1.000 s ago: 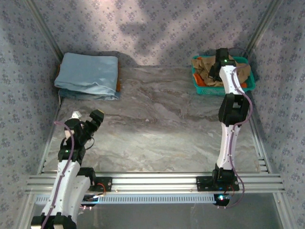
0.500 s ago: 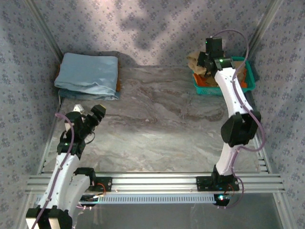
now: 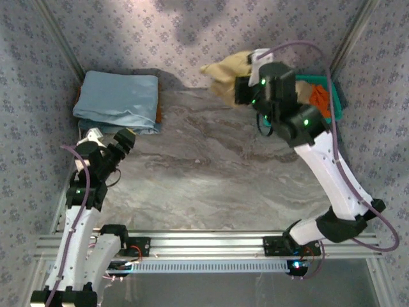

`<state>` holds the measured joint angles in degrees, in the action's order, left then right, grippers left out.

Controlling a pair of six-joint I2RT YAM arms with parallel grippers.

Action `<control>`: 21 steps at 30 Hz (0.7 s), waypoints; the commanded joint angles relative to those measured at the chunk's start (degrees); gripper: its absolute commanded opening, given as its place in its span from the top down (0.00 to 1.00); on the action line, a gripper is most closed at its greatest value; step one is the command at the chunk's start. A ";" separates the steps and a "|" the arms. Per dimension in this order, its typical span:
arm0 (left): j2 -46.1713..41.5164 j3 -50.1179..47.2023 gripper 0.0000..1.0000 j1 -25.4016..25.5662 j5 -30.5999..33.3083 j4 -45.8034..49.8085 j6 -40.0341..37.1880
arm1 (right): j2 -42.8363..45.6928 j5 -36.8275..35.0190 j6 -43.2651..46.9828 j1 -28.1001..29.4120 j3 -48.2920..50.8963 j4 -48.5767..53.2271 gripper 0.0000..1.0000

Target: Fold and stack the trousers

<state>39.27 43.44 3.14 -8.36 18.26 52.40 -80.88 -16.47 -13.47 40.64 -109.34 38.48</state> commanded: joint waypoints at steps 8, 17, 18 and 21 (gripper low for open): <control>-6.86 9.24 0.00 -2.13 10.28 13.42 -2.40 | -7.23 17.60 -8.97 19.83 5.63 1.61 0.24; -3.31 6.72 0.00 -1.97 0.17 13.79 -6.45 | 6.49 8.51 -12.69 6.87 22.07 1.90 0.14; -2.08 5.84 0.00 -1.26 -1.52 13.21 -7.07 | 7.98 7.77 -13.64 3.24 25.13 2.18 0.13; 1.96 3.24 0.00 3.79 -0.62 13.20 -8.86 | 11.00 8.12 -16.54 -8.81 34.06 0.91 0.11</control>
<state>38.06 49.41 3.33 -6.13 31.20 46.83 -72.07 -6.26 -25.56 40.12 -82.52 38.48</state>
